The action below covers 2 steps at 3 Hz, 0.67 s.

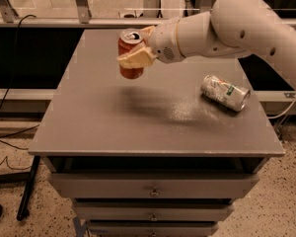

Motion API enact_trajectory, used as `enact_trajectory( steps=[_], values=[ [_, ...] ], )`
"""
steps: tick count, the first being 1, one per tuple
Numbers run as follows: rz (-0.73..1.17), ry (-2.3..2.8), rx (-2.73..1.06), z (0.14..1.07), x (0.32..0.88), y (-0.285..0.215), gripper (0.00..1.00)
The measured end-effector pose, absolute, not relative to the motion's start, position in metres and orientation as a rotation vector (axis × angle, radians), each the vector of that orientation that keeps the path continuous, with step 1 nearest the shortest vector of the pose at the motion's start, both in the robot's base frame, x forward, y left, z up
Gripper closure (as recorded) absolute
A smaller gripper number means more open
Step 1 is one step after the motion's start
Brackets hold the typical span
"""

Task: Move coke can near green jalapeno chip bag

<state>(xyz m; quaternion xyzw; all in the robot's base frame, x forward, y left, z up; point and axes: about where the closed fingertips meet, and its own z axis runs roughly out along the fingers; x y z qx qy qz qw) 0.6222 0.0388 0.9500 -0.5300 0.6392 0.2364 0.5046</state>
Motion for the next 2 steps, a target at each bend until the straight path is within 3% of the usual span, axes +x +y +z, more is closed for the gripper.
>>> enact_trajectory(
  steps=[2],
  values=[
    [0.513,1.563,-1.273,0.946,0.638,0.024,1.00]
  ],
)
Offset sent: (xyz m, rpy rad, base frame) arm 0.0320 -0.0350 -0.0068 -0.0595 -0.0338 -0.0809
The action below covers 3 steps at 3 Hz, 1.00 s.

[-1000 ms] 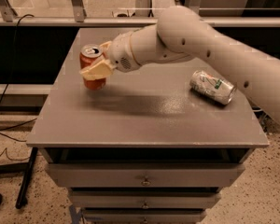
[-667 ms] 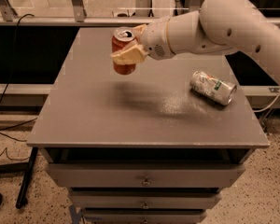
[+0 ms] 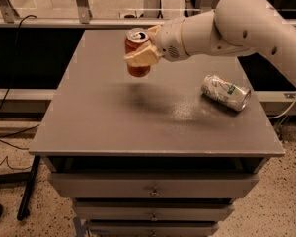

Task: Move coke can near green jalapeno chip bag

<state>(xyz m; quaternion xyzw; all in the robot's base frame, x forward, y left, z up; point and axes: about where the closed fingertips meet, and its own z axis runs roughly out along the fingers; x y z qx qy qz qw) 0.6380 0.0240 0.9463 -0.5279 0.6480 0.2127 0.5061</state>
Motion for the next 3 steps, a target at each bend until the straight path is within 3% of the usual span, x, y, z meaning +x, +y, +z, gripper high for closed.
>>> enact_trajectory(
  steps=[3],
  values=[
    [0.252,1.688,-1.116,0.921,0.771,-0.115,1.00]
  ],
)
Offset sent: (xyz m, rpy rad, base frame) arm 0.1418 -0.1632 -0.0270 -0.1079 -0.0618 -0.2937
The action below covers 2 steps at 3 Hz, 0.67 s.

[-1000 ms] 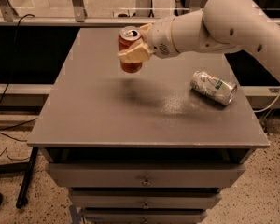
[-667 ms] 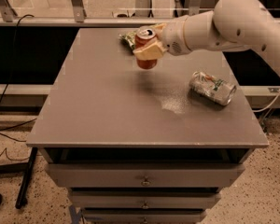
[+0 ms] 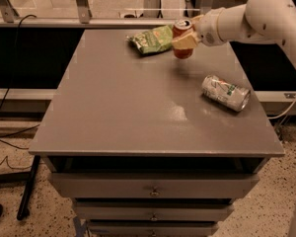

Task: Move coke can near green jalapeno chip bag

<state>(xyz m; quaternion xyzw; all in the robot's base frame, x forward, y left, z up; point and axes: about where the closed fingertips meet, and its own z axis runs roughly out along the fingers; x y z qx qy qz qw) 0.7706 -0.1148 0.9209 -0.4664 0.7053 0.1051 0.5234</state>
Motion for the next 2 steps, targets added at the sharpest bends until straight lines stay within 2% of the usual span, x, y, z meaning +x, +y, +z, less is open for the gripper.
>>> enact_trajectory(
  steps=[2],
  values=[
    [0.239,1.707,-1.076,0.911,0.813,-0.136,1.00]
  ],
)
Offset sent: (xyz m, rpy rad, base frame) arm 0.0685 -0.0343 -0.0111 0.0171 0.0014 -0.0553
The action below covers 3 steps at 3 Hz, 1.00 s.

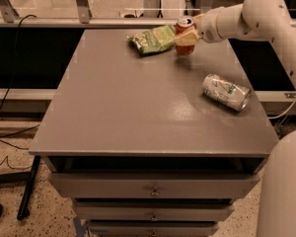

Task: Move coke can near green jalapeno chip bag

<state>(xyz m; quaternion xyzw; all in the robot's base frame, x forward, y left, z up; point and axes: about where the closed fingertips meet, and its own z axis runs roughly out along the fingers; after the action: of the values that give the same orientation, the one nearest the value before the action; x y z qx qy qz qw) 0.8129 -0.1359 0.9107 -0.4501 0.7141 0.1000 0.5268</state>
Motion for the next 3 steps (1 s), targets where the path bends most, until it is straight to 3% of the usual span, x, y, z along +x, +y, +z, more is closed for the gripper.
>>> enact_trajectory(
  steps=[1,3],
  values=[
    [0.236,1.721,-1.062,0.906,0.826,-0.140,0.82],
    [0.252,1.725,-1.047,0.900,0.838,-0.138,0.35]
  ],
)
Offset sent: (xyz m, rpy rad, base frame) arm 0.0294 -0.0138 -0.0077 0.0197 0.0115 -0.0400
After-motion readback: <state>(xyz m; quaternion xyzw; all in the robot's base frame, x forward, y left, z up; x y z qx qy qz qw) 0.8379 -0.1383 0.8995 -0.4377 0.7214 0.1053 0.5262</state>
